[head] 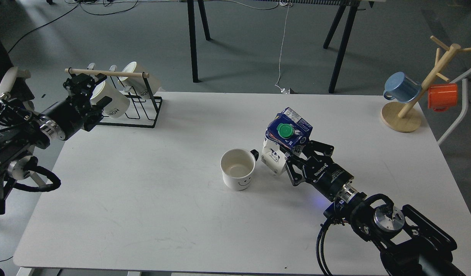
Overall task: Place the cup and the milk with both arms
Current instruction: 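Carry the milk carton beside the white mug with the right gripper, then set the carton down and open the right gripper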
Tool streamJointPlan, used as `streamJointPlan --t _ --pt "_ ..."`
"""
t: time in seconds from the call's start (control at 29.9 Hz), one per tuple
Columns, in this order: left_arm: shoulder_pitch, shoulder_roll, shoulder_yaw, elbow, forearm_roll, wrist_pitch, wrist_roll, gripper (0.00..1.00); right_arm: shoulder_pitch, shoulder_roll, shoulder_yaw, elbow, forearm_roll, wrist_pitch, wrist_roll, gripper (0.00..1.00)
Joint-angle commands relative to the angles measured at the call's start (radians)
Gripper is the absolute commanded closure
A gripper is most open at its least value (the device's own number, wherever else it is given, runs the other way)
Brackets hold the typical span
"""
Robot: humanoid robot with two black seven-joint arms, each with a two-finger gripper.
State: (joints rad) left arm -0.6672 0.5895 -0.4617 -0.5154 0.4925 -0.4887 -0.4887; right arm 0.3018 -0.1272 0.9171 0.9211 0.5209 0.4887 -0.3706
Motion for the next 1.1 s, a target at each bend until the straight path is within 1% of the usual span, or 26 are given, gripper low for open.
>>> streamJointPlan --t 0.0,0.33,0.43,0.57,0.67,0.74,0.8,0.84,0.87,0.94,1.07 --pt "0.001 -0.004 0.0 0.0 0.0 0.0 0.0 0.25 -0.009 0.0 -0.015 -0.001 -0.002 0.0 0.001 0.68" --pt "0.001 -0.004 0.0 0.002 0.0 0.0 0.0 0.25 -0.012 0.001 -0.023 -0.011 -0.036 0.0 0.001 0.67" --pt "0.001 -0.005 0.0 0.005 0.001 0.0 0.0 0.25 -0.013 0.001 -0.024 -0.013 -0.038 0.0 0.001 0.64" --pt "0.001 -0.011 0.0 0.015 0.001 0.0 0.0 0.25 -0.015 0.0 -0.024 -0.011 -0.038 0.0 0.001 0.52" --pt "0.003 -0.013 0.0 0.015 0.001 0.0 0.0 0.25 -0.018 -0.002 -0.023 -0.007 -0.038 0.0 0.001 0.39" --pt "0.003 -0.013 0.0 0.015 0.0 0.0 0.0 0.25 -0.018 -0.005 -0.021 -0.004 -0.036 0.0 0.001 0.26" --pt "0.003 -0.013 0.0 0.015 0.0 0.0 0.0 0.25 -0.026 -0.005 -0.012 -0.002 -0.036 0.0 0.001 0.16" --pt "0.003 -0.013 0.0 0.015 0.001 0.0 0.0 0.25 -0.03 -0.006 -0.009 0.001 -0.035 0.0 0.001 0.09" --pt "0.003 -0.011 0.0 0.015 0.001 0.0 0.0 0.25 -0.036 -0.009 -0.006 0.004 -0.032 0.0 0.001 0.03" --pt "0.003 -0.008 0.0 0.015 0.001 0.0 0.0 0.25 -0.053 -0.026 -0.003 0.03 -0.032 0.0 0.001 0.04" --pt "0.003 -0.005 0.0 0.015 0.001 0.0 0.0 0.24 -0.113 -0.106 -0.003 0.117 -0.028 0.0 0.001 0.04"
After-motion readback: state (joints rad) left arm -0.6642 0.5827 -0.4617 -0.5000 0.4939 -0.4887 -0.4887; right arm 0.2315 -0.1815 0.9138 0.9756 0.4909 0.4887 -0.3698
